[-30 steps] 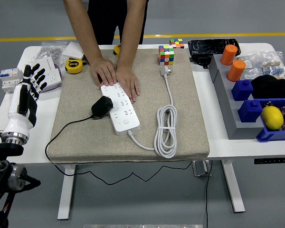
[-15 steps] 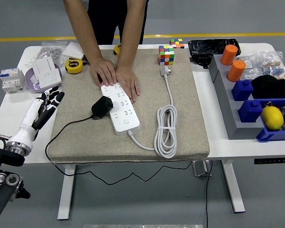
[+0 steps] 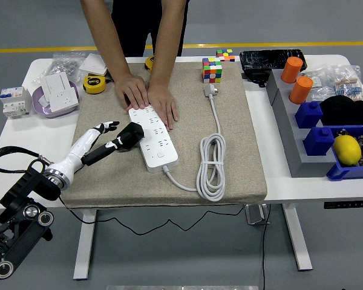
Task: Pick up the plug,place it near the board,insert it into the board,press the button
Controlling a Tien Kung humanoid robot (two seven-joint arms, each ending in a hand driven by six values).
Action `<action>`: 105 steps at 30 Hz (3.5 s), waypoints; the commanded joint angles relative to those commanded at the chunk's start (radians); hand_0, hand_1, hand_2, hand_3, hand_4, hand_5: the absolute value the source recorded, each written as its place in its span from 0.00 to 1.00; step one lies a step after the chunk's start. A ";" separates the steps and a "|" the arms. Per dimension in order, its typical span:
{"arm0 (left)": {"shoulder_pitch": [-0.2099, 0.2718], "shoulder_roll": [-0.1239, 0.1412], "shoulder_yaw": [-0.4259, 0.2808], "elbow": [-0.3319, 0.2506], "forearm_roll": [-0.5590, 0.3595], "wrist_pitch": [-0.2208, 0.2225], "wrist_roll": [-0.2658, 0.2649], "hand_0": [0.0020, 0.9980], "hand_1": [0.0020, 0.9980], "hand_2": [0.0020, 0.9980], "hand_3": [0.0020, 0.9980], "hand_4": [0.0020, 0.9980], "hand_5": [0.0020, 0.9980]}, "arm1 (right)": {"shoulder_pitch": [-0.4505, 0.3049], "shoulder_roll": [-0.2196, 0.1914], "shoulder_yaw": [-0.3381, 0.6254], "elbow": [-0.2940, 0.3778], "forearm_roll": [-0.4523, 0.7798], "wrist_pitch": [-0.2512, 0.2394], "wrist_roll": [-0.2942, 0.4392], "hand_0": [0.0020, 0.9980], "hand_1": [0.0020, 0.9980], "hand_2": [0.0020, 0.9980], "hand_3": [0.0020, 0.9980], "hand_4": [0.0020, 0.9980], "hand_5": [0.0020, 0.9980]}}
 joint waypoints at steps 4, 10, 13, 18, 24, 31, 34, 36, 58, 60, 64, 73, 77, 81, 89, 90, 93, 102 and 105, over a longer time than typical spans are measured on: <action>-0.035 0.004 0.043 0.029 0.005 -0.008 0.010 0.99 0.98 0.92 0.94 1.00 1.00 | -0.002 0.001 0.005 0.000 -0.007 0.000 -0.003 0.79 0.71 0.70 0.67 1.00 0.77; -0.074 0.007 0.080 0.059 0.023 -0.008 0.014 0.99 0.98 0.92 0.94 1.00 1.00 | 0.001 0.001 -0.002 0.000 -0.014 -0.001 -0.001 0.79 0.71 0.70 0.67 1.00 0.77; -0.087 0.008 0.090 0.064 0.049 -0.007 0.018 0.99 0.98 0.92 0.94 1.00 1.00 | 0.001 0.001 -0.003 0.000 -0.014 -0.001 -0.001 0.79 0.71 0.70 0.67 1.00 0.77; -0.112 0.012 0.115 0.067 0.077 -0.006 0.022 1.00 0.98 0.92 0.94 1.00 1.00 | -0.001 0.000 -0.002 0.000 -0.018 -0.001 -0.004 0.79 0.71 0.70 0.67 1.00 0.77; -0.131 0.014 0.141 0.066 0.093 -0.005 0.026 1.00 0.98 0.92 0.94 1.00 1.00 | 0.000 0.000 -0.006 0.000 -0.016 -0.001 -0.003 0.79 0.71 0.70 0.67 1.00 0.77; -0.151 0.021 0.169 0.070 0.098 -0.011 0.034 1.00 0.98 0.92 0.94 1.00 1.00 | -0.001 -0.002 -0.006 0.000 -0.018 -0.002 -0.005 0.79 0.71 0.70 0.67 1.00 0.77; -0.162 0.023 0.180 0.076 0.101 -0.018 0.038 1.00 0.98 0.92 0.94 1.00 1.00 | 0.000 -0.003 -0.008 0.000 -0.018 -0.002 -0.005 0.79 0.71 0.70 0.67 1.00 0.77; -0.170 0.024 0.189 0.079 0.103 -0.023 0.041 1.00 0.98 0.92 0.94 1.00 1.00 | 0.000 -0.003 -0.010 0.000 -0.017 -0.002 -0.005 0.79 0.71 0.70 0.67 1.00 0.77; -0.234 0.028 0.246 0.090 0.122 -0.043 0.054 1.00 0.98 0.91 0.94 1.00 1.00 | 0.006 -0.004 -0.012 0.000 -0.018 -0.003 -0.005 0.79 0.71 0.70 0.67 1.00 0.77; -0.234 0.028 0.248 0.091 0.123 -0.045 0.054 1.00 0.98 0.91 0.93 1.00 1.00 | 0.006 -0.004 -0.011 0.000 -0.018 -0.003 -0.005 0.79 0.71 0.70 0.67 1.00 0.77; -0.234 0.029 0.252 0.093 0.120 -0.047 0.055 1.00 0.98 0.91 0.93 1.00 1.00 | 0.004 -0.004 -0.010 0.000 -0.019 -0.003 -0.005 0.79 0.71 0.70 0.67 1.00 0.77; -0.238 0.023 0.259 0.101 0.119 -0.053 0.058 1.00 0.98 0.91 0.93 1.00 1.00 | 0.004 -0.004 -0.011 0.000 -0.017 -0.003 -0.005 0.79 0.71 0.70 0.67 1.00 0.77; -0.240 0.023 0.263 0.102 0.116 -0.056 0.058 1.00 0.98 0.91 0.93 1.00 1.00 | 0.004 -0.004 -0.011 0.000 -0.015 -0.003 -0.005 0.79 0.71 0.70 0.67 1.00 0.77; -0.241 0.023 0.264 0.103 0.113 -0.058 0.058 1.00 0.97 0.91 0.93 1.00 1.00 | 0.005 -0.004 -0.013 0.000 -0.013 -0.003 -0.004 0.79 0.71 0.70 0.67 1.00 0.77; -0.239 0.024 0.266 0.104 0.115 -0.060 0.060 1.00 0.97 0.91 0.93 1.00 1.00 | 0.003 -0.005 -0.012 0.000 -0.014 -0.003 -0.005 0.79 0.71 0.70 0.67 1.00 0.77; -0.239 0.024 0.267 0.104 0.115 -0.061 0.061 1.00 0.97 0.91 0.93 1.00 1.00 | 0.003 -0.005 -0.013 0.000 -0.013 -0.003 -0.004 0.79 0.71 0.70 0.67 1.00 0.77; -0.238 0.025 0.269 0.105 0.114 -0.062 0.062 1.00 0.97 0.91 0.93 1.00 1.00 | 0.002 -0.004 -0.014 0.000 -0.013 -0.003 -0.004 0.79 0.71 0.70 0.67 1.00 0.77; -0.235 0.026 0.266 0.096 0.130 -0.041 0.047 1.00 0.97 0.90 0.92 1.00 1.00 | -0.002 -0.004 -0.011 0.000 -0.017 -0.004 -0.006 0.79 0.71 0.70 0.67 1.00 0.78; -0.233 0.026 0.250 0.079 0.137 -0.007 0.023 1.00 0.97 0.90 0.92 1.00 1.00 | -0.001 -0.003 -0.014 0.000 -0.016 -0.003 -0.005 0.79 0.71 0.70 0.67 1.00 0.78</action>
